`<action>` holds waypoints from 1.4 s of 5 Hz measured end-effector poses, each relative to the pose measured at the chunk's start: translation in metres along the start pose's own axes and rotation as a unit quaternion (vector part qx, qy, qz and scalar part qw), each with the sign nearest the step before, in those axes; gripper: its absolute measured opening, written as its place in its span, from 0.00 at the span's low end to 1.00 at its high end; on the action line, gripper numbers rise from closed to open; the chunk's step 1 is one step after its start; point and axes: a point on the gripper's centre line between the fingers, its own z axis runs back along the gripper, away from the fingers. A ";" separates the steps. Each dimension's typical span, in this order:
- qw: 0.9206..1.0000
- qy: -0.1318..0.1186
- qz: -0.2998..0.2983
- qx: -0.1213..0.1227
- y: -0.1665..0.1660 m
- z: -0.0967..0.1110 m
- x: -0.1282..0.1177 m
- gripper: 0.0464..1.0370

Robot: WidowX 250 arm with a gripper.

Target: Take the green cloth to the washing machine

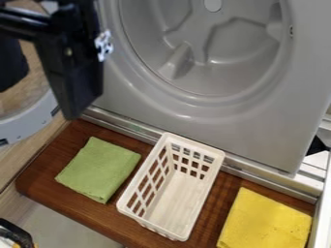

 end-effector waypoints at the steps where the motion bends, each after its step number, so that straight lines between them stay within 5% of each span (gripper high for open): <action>1: 1.000 0.002 -0.001 0.000 0.000 -0.003 -0.001 0.96; 3: 1.000 -0.003 0.013 -0.005 0.032 -0.053 0.047 0.96; 4: 1.000 -0.012 0.015 0.003 0.071 -0.093 0.066 0.96; 6: 0.999 -0.023 0.011 -0.033 0.131 -0.188 0.093 0.96; 7: 1.000 -0.030 0.004 0.001 0.150 -0.214 0.096 0.96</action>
